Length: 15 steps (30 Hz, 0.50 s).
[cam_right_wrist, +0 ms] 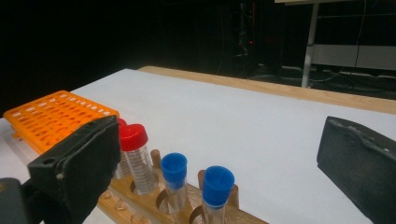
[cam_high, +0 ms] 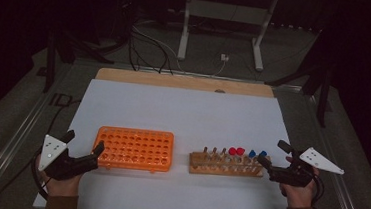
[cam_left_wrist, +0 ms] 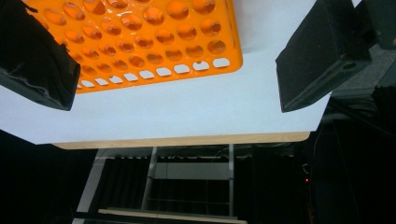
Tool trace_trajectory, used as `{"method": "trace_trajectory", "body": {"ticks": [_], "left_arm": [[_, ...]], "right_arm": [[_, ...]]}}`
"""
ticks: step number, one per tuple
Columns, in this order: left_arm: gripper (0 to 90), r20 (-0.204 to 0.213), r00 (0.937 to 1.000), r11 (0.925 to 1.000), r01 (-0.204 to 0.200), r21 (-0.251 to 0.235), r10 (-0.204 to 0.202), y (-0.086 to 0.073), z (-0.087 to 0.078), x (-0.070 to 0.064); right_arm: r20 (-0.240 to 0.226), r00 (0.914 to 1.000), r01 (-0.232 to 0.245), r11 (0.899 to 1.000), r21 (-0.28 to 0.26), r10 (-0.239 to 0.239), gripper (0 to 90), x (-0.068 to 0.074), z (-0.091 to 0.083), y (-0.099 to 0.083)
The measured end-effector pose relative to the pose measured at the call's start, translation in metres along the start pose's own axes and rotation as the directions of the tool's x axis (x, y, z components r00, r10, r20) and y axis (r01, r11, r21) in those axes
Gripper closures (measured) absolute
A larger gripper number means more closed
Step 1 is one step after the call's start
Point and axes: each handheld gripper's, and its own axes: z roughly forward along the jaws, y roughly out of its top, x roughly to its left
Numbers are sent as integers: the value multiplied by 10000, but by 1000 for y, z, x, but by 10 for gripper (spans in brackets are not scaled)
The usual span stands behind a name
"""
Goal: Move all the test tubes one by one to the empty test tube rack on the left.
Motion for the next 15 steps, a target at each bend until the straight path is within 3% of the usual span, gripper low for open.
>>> {"method": "trace_trajectory", "body": {"ticks": [6,12,13,15], "left_arm": [[7,-83,9998,9998,-190,-62,189,-1,1,-5],[8,-116,9999,10000,-46,-68,45,-3,2,-5],[8,-111,9999,10000,-31,-58,30,-3,3,-6],[8,-119,9999,10000,-25,-61,24,-3,4,-6]], "right_arm": [[-3,10000,3,10000,-6,-3,1,0,0,2],[113,9999,-1,9996,277,-2,33,2,0,3],[182,9998,101,9992,378,-108,113,3,0,3],[372,9992,146,9987,498,-164,188,4,0,3]]}}
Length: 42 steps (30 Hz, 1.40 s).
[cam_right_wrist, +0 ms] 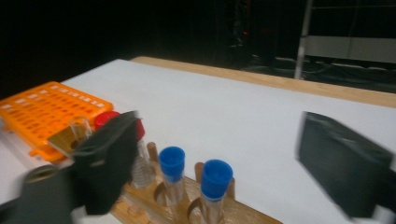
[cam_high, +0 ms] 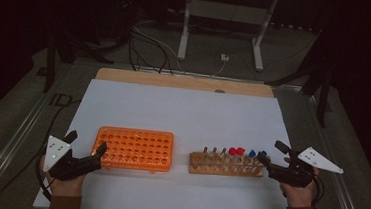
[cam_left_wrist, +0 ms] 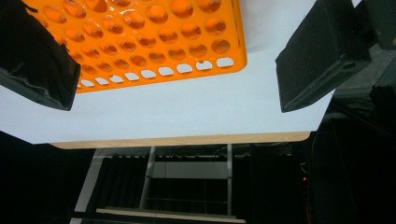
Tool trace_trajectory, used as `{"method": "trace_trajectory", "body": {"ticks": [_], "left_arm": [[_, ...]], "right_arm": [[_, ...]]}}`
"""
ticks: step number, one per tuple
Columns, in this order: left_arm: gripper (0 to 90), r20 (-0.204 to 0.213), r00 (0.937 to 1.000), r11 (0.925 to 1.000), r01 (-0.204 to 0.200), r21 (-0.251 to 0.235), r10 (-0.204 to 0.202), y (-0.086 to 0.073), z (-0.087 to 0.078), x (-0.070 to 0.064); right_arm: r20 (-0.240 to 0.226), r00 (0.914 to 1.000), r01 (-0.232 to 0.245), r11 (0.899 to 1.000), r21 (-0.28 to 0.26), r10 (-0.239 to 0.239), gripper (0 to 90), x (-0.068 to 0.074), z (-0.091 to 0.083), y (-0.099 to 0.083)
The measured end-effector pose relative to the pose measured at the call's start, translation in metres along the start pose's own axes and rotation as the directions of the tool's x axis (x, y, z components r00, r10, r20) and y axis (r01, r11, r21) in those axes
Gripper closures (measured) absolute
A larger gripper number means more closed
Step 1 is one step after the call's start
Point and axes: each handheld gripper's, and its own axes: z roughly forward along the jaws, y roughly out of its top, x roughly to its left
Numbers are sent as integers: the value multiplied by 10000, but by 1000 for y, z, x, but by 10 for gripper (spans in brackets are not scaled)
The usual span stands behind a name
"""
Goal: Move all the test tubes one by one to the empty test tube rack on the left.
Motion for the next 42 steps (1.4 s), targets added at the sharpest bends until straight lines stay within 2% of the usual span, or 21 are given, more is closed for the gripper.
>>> {"method": "trace_trajectory", "body": {"ticks": [1,2,3,5,6,7,8,10,12,13,16,21,28,39,42], "left_arm": [[8,0,10000,10000,0,0,0,0,0,0],[8,7,10000,10000,-7,16,7,-1,0,-1],[8,7,10000,10000,-7,16,7,-1,0,-1],[8,-3,10000,10000,-16,22,16,-1,0,0],[8,-11,10000,10000,6,26,-6,-1,0,0],[8,-9,10000,10000,29,27,-29,-1,0,0],[8,-3,10000,10000,32,35,-32,-1,0,0],[8,7,10000,10000,74,21,-74,-2,0,0],[8,0,10000,10000,71,22,-71,-2,0,0],[8,-3,10000,10000,79,21,-79,-2,0,0],[8,5,10000,10000,44,66,-44,-3,1,0],[8,34,10000,9999,32,124,-33,-4,3,-2],[8,62,10000,9999,63,155,-64,-4,3,-2],[8,112,9999,9999,53,159,-55,-6,4,-2],[8,124,9999,9998,31,210,-34,-6,5,-2]], "right_arm": [[0,10000,0,10000,0,0,188,0,0,0],[74,10000,-44,9999,134,43,290,1,1,0],[112,9999,-33,9998,208,31,347,1,1,-1],[93,9999,60,9991,423,-64,430,2,2,-2],[93,9999,60,9991,423,-64,430,2,2,-2],[119,9998,163,9980,610,-171,522,3,3,-4],[119,9998,163,9980,610,-171,522,3,3,-4],[102,9997,222,9963,836,-231,593,3,5,-7],[51,9998,209,9956,918,-214,609,3,6,-8],[-28,9994,359,9931,1114,-358,658,4,7,-10],[2,9988,487,9888,1413,-492,709,6,9,-13],[0,9980,623,9824,1763,-633,742,7,10,-17],[-25,9985,548,9780,2011,-554,753,7,11,-18],[-43,9982,591,9750,2141,-596,766,8,12,-16],[-69,9978,653,9778,1993,-653,766,11,9,-10]]}}
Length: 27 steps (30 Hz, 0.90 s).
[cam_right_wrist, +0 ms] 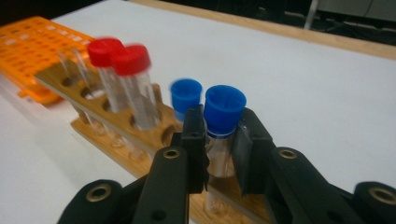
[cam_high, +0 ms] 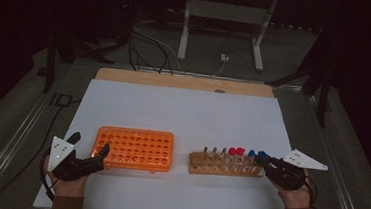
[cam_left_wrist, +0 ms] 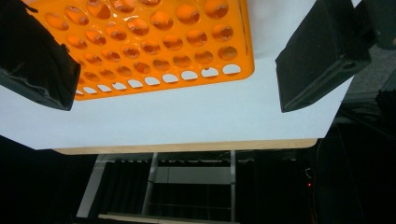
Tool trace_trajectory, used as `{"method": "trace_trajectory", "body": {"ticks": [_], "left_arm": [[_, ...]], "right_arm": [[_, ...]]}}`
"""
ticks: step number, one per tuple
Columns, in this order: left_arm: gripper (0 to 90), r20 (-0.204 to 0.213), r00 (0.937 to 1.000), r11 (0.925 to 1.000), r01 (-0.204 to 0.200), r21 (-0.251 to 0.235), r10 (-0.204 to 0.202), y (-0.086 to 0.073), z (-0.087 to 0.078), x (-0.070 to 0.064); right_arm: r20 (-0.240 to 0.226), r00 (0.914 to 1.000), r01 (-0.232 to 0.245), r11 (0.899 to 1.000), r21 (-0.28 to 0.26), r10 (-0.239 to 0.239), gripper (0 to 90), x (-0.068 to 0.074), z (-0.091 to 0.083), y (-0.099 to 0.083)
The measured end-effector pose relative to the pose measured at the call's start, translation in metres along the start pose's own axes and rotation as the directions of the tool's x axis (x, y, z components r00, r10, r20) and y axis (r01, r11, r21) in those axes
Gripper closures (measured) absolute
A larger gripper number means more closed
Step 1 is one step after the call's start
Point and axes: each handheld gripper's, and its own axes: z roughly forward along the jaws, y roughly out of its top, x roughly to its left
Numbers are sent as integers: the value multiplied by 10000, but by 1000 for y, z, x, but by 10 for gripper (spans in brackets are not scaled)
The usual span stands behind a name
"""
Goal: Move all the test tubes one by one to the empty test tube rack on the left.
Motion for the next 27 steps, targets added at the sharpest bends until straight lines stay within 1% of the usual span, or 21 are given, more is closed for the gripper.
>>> {"method": "trace_trajectory", "body": {"ticks": [3,6,7,9,11,12,13,15,17,21,23,24,27], "left_arm": [[8,20,10000,10000,-15,15,15,0,1,-1],[8,46,9999,9999,-167,-38,167,1,1,-3],[8,46,9999,9999,-167,-38,167,1,1,-3],[8,79,9996,9996,-265,-70,266,2,0,-5],[8,325,9989,9993,-338,-140,342,5,1,-9],[8,325,9989,9993,-338,-140,342,5,1,-9],[8,454,9983,9993,-358,-143,364,7,1,-10],[8,761,9960,9988,-450,-183,463,10,3,-13],[8,976,9933,9979,-601,-234,621,14,3,-17],[8,1486,9865,9976,-656,-222,682,22,5,-25],[8,1638,9840,9974,-674,-239,704,26,6,-28],[8,1729,9825,9974,-646,-313,690,28,6,-30],[8,1896,9787,9965,-725,-409,790,33,8,-34]], "right_arm": [[-66,10000,-32,9999,-158,31,765,0,-4,5],[-153,9998,-151,9993,-340,146,766,-2,-10,13],[-153,9998,-151,9993,-340,146,766,-2,-10,13],[-79,9998,-202,9990,-392,199,766,-2,-16,20],[9,9999,-133,9992,-383,134,766,-3,-20,25],[18,9998,-178,9991,-388,179,766,-3,-22,28],[39,9999,-140,9991,-400,142,766,-4,-23,30],[29,9997,-227,9987,-460,228,766,-5,-27,35],[-23,9997,-226,9981,-570,226,766,-6,-30,41],[50,9999,-110,9973,-719,114,766,-5,-33,51],[71,10000,-22,9971,-757,28,766,-4,-32,59],[165,9998,94,9973,-728,-82,766,-3,-30,65],[229,9995,253,9972,-710,-237,766,-2,-28,71]]}}
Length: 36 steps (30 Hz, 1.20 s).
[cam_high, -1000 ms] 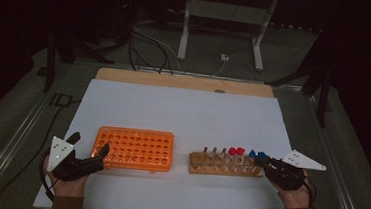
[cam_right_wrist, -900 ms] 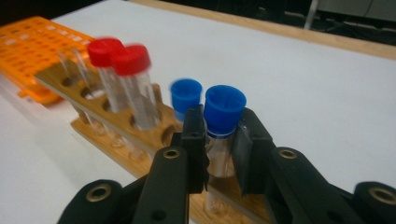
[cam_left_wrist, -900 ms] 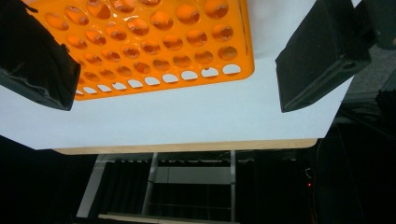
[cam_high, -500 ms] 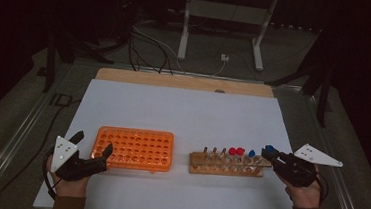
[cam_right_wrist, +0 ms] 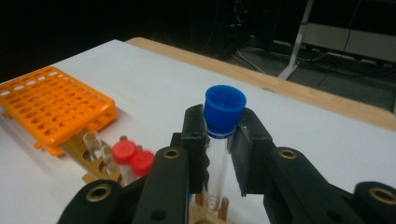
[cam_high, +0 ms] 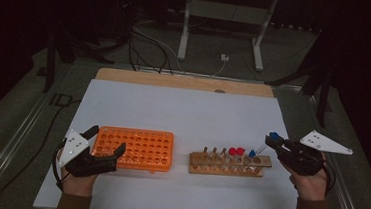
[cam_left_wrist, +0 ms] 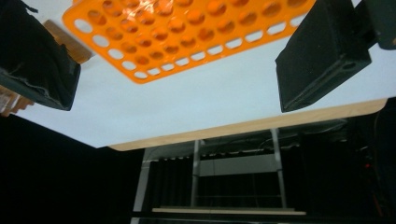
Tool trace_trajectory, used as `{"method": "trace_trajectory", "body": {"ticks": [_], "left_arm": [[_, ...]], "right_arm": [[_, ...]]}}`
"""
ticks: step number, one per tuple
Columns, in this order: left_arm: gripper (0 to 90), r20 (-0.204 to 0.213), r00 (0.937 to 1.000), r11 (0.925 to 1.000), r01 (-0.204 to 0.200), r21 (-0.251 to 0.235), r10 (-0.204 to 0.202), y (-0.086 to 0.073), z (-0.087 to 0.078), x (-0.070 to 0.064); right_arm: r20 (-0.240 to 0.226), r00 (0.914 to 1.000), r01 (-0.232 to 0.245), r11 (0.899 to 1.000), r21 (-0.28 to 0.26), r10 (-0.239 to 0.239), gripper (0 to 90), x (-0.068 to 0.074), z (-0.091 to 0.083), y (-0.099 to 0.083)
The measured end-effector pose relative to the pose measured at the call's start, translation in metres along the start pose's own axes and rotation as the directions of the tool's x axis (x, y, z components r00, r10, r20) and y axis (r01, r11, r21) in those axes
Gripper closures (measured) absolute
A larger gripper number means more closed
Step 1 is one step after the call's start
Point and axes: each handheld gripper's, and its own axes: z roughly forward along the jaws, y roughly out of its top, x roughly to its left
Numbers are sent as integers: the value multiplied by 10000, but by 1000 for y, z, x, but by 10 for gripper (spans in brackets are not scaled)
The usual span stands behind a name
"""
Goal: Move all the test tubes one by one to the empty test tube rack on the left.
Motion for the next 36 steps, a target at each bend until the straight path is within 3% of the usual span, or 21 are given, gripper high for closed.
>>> {"method": "trace_trajectory", "body": {"ticks": [7,18,27,36], "left_arm": [[12,423,9986,9995,-320,20,319,12,15,-9],[12,1270,9903,9984,-566,39,557,24,47,-31],[12,2098,9747,9969,-781,-41,772,30,77,-61],[54,2720,9584,9958,-914,38,869,34,102,-90]], "right_arm": [[76,9994,336,9994,110,-337,766,9,21,16],[-1015,9940,404,9992,23,-399,765,35,50,41],[-1577,9867,395,9992,47,-383,765,54,68,50],[-2258,9731,515,9985,168,-464,765,80,88,54]]}}
